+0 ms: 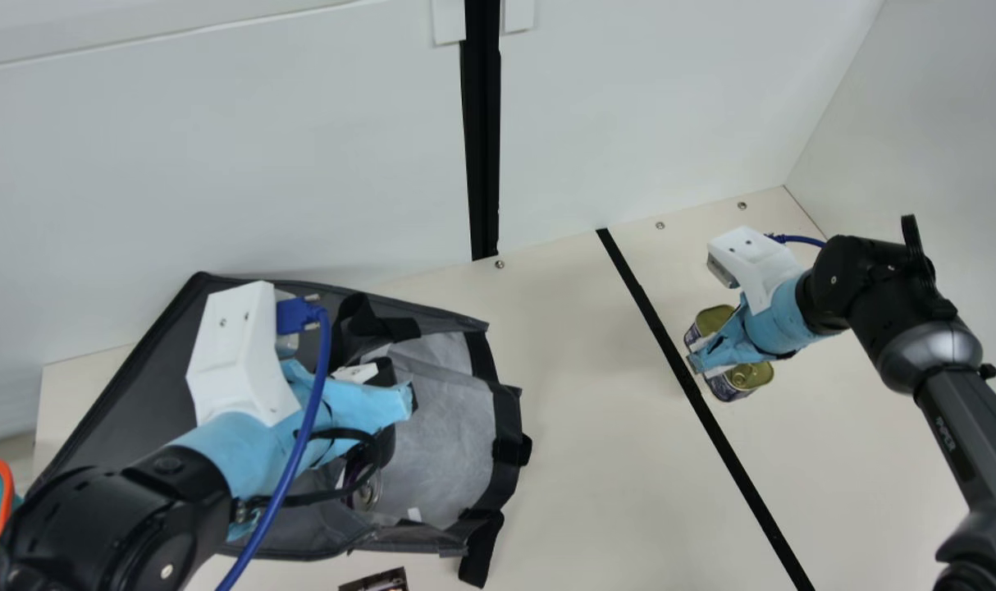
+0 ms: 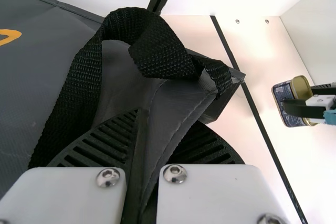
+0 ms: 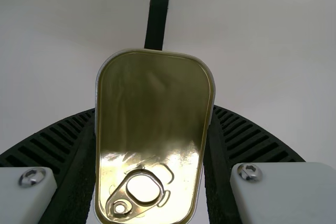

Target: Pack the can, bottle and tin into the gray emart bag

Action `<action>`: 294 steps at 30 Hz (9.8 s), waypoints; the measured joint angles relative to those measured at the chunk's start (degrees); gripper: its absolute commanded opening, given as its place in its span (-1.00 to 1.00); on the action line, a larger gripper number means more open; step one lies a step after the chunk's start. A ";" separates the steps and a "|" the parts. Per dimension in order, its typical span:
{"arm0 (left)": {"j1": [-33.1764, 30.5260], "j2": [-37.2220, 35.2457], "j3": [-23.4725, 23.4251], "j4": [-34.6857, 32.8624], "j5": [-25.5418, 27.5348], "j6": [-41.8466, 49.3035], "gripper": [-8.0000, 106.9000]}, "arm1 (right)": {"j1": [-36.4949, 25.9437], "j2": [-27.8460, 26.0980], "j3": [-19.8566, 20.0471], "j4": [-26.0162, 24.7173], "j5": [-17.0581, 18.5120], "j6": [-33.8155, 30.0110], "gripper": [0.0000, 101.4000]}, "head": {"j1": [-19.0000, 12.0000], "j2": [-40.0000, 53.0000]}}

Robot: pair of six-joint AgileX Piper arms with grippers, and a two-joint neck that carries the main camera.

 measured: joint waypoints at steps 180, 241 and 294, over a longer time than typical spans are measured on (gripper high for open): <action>0.00 0.00 0.00 0.00 0.00 0.00 -0.68 | 39.57 3.19 10.72 51.68 -16.72 -45.79 -1.00 | 0.00 0.00; 0.00 0.00 0.00 0.00 0.00 0.00 -0.68 | 34.24 -6.54 16.43 50.81 -16.56 -44.02 0.79 | 0.00 0.00; 0.00 0.00 0.00 0.00 0.00 0.00 -0.68 | 24.47 -31.76 25.91 29.18 -17.31 -18.30 0.79 | 0.00 0.00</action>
